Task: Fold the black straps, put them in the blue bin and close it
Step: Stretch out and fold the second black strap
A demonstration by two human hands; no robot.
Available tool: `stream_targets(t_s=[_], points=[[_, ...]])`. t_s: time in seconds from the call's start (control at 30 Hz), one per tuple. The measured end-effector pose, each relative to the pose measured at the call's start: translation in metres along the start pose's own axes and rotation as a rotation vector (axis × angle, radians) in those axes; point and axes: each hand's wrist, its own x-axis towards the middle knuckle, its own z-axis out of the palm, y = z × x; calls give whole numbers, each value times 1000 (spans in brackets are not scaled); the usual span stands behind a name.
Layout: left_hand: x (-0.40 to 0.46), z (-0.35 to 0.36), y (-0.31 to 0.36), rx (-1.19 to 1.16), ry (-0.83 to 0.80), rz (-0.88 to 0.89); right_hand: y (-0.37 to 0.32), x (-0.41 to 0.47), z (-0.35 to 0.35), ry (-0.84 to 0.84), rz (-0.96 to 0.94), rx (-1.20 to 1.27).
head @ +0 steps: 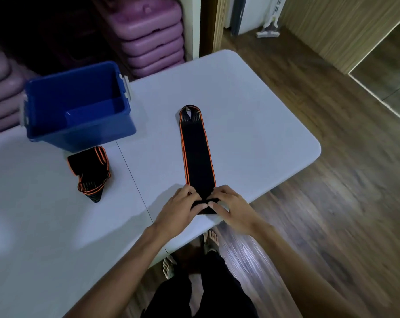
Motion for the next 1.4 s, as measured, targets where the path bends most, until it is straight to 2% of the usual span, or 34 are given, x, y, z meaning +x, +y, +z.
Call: stream_targets(t_s=[0.1,0.27,0.43,0.63,0.73,0.87,0.97,1.1,1.27,1.4], points=[[2,-5,-2,-55,-30,-28,-3,5,0,-26,5,-16],[6,-18,2,-119,61,-32,-13,15,-5,75,-14,26],[7,-25,-5,7,168,68,-17,19,-4,98,3,15],[2,-23,-5,7,31,60,-8,16,9,25,89,-38],[0,-25,-4,-6,66,73,-12,19,10,49,107,-70],[-4,-17,-2,156,152,104,-14,20,12,71,105,-127],[-5,-6,-7,300,219,97,-16,19,15,127,70,-173],[-3,4,-15,415,220,95,-18,21,19,196,0,-328],[-9,4,-20,401,201,249,-6,21,23,282,-79,-486],[-25,0,-24,357,125,274,-4,13,22,223,-187,-565]])
